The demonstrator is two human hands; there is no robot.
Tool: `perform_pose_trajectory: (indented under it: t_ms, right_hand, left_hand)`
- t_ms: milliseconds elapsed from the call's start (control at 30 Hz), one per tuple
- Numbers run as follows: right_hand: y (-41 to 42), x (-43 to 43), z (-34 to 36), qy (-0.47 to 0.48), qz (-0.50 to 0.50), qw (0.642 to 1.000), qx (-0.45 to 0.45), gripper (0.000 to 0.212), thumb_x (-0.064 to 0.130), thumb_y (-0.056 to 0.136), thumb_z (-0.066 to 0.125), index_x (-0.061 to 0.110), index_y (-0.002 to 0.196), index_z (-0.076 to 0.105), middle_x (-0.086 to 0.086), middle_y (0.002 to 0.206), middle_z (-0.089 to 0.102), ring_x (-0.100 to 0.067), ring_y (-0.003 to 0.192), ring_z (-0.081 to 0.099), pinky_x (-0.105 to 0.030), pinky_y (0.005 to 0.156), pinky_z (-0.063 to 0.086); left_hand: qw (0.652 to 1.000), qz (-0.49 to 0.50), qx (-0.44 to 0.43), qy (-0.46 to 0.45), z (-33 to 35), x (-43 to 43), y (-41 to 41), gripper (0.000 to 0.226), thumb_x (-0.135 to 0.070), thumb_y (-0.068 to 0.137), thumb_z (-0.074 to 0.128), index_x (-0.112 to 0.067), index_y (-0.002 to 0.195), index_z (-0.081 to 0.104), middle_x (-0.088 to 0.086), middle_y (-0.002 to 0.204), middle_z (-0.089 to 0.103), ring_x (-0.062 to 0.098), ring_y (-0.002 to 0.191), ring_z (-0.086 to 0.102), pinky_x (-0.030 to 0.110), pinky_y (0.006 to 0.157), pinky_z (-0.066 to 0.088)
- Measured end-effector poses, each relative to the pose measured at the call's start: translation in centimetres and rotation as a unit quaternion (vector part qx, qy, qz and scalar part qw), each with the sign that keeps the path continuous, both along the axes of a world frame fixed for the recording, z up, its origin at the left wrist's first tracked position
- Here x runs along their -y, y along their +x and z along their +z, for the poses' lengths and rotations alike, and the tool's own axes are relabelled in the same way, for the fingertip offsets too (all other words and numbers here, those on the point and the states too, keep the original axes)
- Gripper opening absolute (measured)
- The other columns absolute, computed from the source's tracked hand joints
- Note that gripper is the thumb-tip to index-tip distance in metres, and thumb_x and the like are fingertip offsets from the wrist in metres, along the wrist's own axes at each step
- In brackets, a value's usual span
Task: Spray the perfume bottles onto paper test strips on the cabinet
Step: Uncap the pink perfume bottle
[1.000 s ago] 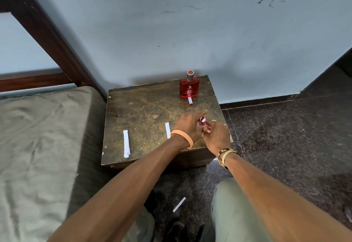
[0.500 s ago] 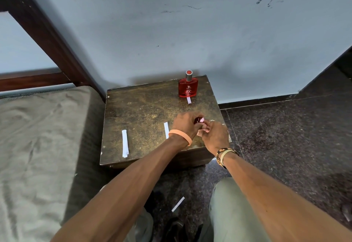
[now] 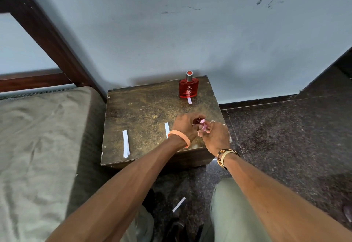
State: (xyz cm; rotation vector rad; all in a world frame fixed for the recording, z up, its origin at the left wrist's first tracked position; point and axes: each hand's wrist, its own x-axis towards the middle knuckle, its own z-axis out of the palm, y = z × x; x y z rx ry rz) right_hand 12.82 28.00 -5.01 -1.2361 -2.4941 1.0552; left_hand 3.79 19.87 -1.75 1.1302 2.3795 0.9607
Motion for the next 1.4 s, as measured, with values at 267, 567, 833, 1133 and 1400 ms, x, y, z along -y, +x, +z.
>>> perform_pose_trajectory:
  t_ms: [267, 567, 833, 1133, 1400]
  right_hand:
    - [0.0, 0.0, -0.18, 0.002, -0.005, 1.0, 0.008, 0.018, 0.023, 0.086, 0.074, 0.019, 0.103, 0.074, -0.001, 0.086, 0.074, -0.018, 0.081, 0.07, -0.031, 0.071, 0.058]
    - [-0.03, -0.07, -0.23, 0.012, -0.008, 1.0, 0.012, 0.012, 0.021, 0.085, 0.074, 0.016, 0.096, 0.075, -0.004, 0.083, 0.073, -0.02, 0.078, 0.069, -0.029, 0.069, 0.056]
    - [-0.03, 0.02, -0.15, 0.012, -0.004, 1.0, 0.015, 0.007, 0.022, 0.085, 0.074, 0.018, 0.09, 0.073, -0.002, 0.078, 0.07, -0.02, 0.076, 0.067, -0.034, 0.069, 0.058]
    - [-0.02, 0.06, -0.05, 0.005, -0.001, 1.0, 0.009, 0.018, 0.023, 0.085, 0.074, 0.018, 0.102, 0.074, -0.003, 0.086, 0.073, -0.019, 0.078, 0.067, -0.029, 0.069, 0.055]
    - [-0.01, 0.23, 0.13, 0.006, 0.004, 1.0, 0.008, 0.029, 0.027, 0.083, 0.077, 0.021, 0.111, 0.073, -0.002, 0.089, 0.073, -0.017, 0.079, 0.066, -0.029, 0.072, 0.056]
  left_hand:
    - [1.0, 0.002, 0.01, 0.007, -0.07, 0.14, 0.01, 0.036, -0.017, 0.08, 0.074, -0.019, 0.116, 0.067, -0.002, 0.105, 0.071, 0.008, 0.084, 0.064, 0.023, 0.081, 0.053]
    - [0.999, -0.019, -0.03, -0.029, 0.17, -0.23, -0.03, 0.042, -0.02, 0.081, 0.073, -0.021, 0.121, 0.062, 0.0, 0.112, 0.068, 0.016, 0.098, 0.064, 0.033, 0.094, 0.051]
    - [0.996, -0.032, -0.073, -0.032, 0.06, -0.29, -0.15, 0.027, -0.023, 0.084, 0.069, -0.018, 0.111, 0.066, 0.0, 0.106, 0.067, 0.017, 0.093, 0.062, 0.036, 0.086, 0.053]
    - [0.992, -0.058, -0.099, -0.044, 0.3, -0.35, -0.45, 0.026, -0.016, 0.091, 0.059, -0.012, 0.116, 0.065, 0.007, 0.116, 0.065, 0.023, 0.106, 0.059, 0.036, 0.091, 0.049]
    - [0.995, -0.061, -0.073, -0.022, -0.1, 0.15, -0.83, 0.025, -0.015, 0.088, 0.064, -0.013, 0.112, 0.066, 0.005, 0.111, 0.067, 0.021, 0.102, 0.06, 0.031, 0.091, 0.047]
